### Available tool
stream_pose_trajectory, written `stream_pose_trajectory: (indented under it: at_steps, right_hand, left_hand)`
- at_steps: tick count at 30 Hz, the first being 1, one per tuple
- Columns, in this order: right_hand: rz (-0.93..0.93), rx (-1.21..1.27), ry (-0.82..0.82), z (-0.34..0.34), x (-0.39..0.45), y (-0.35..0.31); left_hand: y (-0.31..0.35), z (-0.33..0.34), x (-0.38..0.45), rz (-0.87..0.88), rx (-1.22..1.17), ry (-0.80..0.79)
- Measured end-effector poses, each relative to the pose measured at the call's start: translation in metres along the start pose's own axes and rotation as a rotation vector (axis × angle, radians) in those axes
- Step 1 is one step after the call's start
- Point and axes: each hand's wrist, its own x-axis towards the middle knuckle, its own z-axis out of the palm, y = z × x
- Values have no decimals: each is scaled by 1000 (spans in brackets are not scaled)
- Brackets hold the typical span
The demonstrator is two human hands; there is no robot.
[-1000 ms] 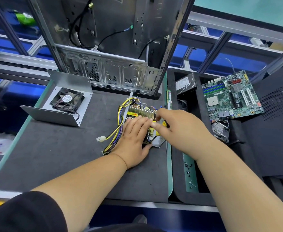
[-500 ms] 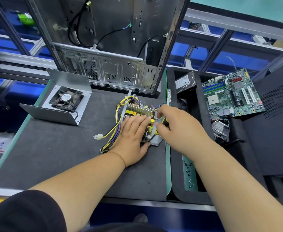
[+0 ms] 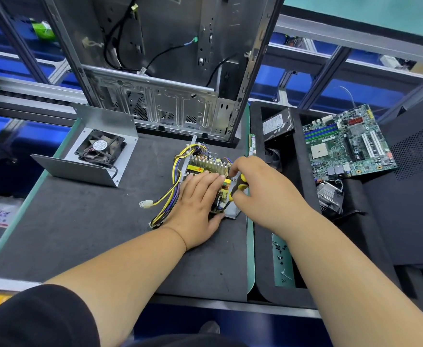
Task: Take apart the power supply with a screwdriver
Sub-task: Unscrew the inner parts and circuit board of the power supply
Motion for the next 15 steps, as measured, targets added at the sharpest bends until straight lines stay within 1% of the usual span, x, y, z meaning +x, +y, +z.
stream_pose_trajectory:
  at_steps: [5,7,13,15]
  right_hand:
    - [2,-119,46,-1,2,0]
    - [27,-126,50,-1,4,1]
    - [16,32,69,1,3,2]
    - [30,46,50,1,1,2]
  left_hand:
    - [0,2,0,0,2,0]
    - [-1,2,0,4,3,-2]
    - [1,-1,0,2,-5,9]
    - [2,-2,1,0,2,10]
